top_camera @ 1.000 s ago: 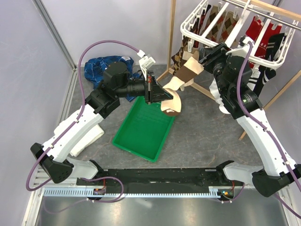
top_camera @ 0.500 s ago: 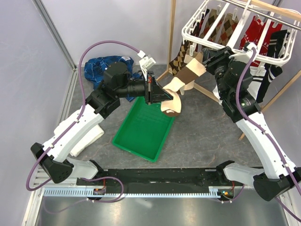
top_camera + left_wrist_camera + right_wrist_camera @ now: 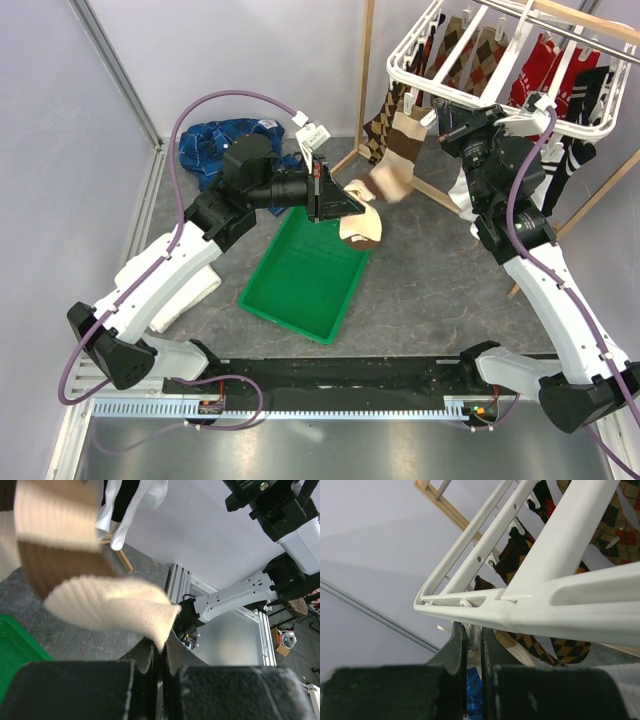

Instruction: Remove the socks clipped to the hanger

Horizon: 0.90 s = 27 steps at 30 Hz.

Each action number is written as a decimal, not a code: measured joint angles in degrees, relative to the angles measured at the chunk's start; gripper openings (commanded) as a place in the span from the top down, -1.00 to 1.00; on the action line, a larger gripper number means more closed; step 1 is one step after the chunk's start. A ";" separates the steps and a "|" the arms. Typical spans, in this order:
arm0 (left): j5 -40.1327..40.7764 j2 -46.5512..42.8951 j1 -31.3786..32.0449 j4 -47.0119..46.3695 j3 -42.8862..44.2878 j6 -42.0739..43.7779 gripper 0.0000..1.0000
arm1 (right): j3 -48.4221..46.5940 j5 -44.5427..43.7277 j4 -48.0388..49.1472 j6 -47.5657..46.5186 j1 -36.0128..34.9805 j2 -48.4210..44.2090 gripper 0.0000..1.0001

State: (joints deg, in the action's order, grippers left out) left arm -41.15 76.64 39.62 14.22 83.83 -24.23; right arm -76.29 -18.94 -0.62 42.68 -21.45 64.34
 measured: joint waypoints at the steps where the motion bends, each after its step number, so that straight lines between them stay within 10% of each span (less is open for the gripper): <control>1: 0.02 0.00 -0.02 -0.02 -0.24 0.02 0.97 | 0.04 0.39 0.37 0.28 0.13 0.00 1.00; 7: 0.50 -0.68 -0.28 -0.02 -2.27 0.02 0.97 | 0.42 3.52 1.88 0.68 0.76 -0.07 1.00; 11: 2.21 -2.36 -0.59 0.15 -4.28 0.02 0.97 | 0.61 4.39 1.46 0.94 1.07 -0.42 0.23; 21: 17.77 -5.99 -0.92 4.15 -17.84 -0.48 0.95 | 1.81 7.19 -8.02 -3.63 1.31 -6.47 -0.68; 27: 23.47 -1.40 -1.09 6.93 -25.16 -2.86 0.10 | 2.36 11.74 -15.41 -8.22 1.31 -10.34 -0.96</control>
State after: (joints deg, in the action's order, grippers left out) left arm -17.67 75.24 38.52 21.15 58.67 -27.09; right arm -73.93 -7.20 -16.03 34.46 -20.14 54.00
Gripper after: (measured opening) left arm 0.227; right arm 0.973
